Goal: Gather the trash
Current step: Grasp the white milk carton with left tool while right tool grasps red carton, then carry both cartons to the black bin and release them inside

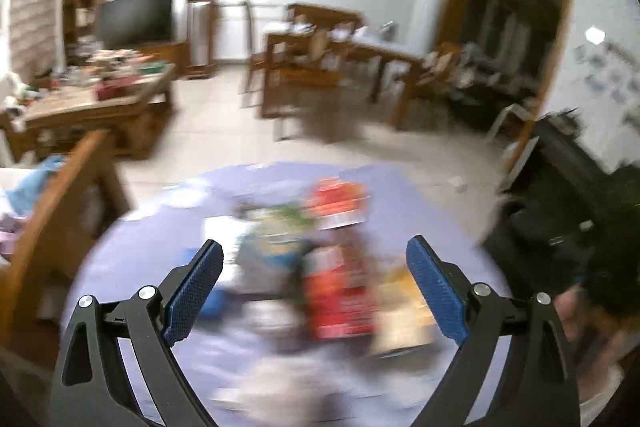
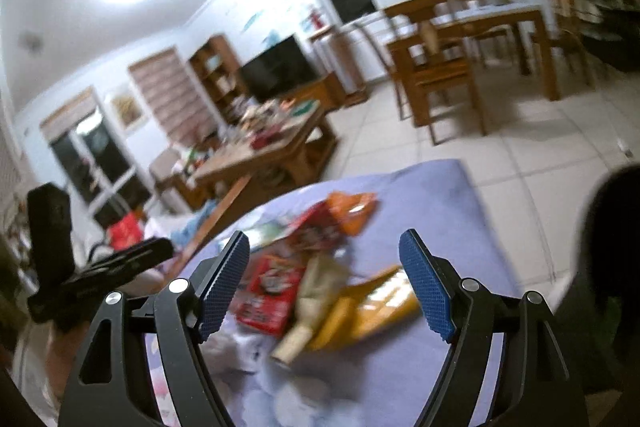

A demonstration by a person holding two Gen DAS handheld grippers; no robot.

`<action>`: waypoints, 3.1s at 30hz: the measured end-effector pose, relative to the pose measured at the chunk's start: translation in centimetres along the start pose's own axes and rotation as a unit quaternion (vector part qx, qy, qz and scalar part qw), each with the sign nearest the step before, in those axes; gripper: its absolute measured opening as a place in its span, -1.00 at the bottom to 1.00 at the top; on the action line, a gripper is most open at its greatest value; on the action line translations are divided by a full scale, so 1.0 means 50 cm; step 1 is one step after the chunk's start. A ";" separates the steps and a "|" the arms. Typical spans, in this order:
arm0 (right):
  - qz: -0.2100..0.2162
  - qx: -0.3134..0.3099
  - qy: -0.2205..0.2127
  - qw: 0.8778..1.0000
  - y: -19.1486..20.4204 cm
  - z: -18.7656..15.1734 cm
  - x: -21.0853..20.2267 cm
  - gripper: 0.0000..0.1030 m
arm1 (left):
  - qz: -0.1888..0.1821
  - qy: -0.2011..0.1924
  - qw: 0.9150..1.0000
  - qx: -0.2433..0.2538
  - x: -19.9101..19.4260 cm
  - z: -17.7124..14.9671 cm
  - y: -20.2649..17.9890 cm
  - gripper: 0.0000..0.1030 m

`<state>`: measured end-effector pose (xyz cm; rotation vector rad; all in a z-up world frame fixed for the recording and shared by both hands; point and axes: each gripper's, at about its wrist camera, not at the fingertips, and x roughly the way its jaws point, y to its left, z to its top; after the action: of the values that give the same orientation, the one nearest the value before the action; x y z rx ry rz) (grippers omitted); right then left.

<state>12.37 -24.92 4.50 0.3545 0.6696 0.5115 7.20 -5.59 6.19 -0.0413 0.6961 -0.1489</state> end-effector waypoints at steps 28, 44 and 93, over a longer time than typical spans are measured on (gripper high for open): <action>-0.084 -0.074 0.148 0.983 0.080 -0.014 0.363 -0.30 | -0.001 0.055 0.986 0.160 0.213 -0.028 0.045 -0.01; 0.022 0.008 0.003 1.000 0.033 -0.007 0.038 -0.34 | -0.041 -0.040 0.991 0.120 0.057 -0.020 -0.011 -0.05; -0.166 0.239 -0.171 0.941 -0.629 -0.210 -0.446 -0.33 | -0.295 0.038 0.937 0.183 0.239 -0.085 -0.700 -0.05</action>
<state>0.93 -61.50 -6.84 0.7543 0.4924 -0.0476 9.23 -41.94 -1.61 0.1154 0.7068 -0.8602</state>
